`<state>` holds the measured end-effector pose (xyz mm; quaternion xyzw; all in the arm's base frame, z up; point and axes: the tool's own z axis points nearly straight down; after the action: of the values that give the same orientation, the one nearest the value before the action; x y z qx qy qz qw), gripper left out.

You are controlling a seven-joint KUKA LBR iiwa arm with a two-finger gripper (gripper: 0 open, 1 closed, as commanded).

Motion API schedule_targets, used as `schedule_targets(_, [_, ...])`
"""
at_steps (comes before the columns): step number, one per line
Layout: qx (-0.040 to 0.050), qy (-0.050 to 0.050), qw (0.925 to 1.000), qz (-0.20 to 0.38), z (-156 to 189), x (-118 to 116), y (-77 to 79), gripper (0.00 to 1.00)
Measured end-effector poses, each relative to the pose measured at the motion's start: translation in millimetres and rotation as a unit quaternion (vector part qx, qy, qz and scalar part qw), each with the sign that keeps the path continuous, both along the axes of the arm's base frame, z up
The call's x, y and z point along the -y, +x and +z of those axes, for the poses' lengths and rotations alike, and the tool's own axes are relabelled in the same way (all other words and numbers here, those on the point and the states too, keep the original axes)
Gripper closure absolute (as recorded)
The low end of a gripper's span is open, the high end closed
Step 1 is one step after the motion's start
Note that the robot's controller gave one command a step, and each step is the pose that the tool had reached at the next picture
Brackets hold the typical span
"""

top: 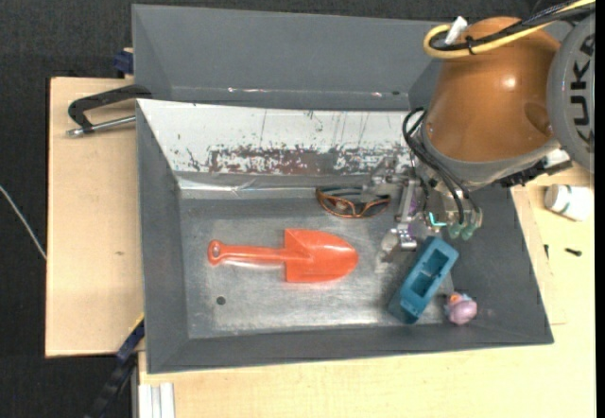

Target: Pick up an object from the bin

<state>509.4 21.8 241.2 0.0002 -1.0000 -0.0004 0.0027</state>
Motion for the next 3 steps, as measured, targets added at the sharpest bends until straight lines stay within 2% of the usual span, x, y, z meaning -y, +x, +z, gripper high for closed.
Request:
schedule_targets(1, [0.0027, 0.0, 1.0, 0.0, 3, 0, 0.7, 0.0])
schedule_targets(2, [0.0043, -0.001, 0.9983, 0.059, -12, -25, 13.6, 0.0])
schedule_targets(3, [0.006, 0.0, 0.9961, 0.088, -21, -39, 18.9, 0.0])
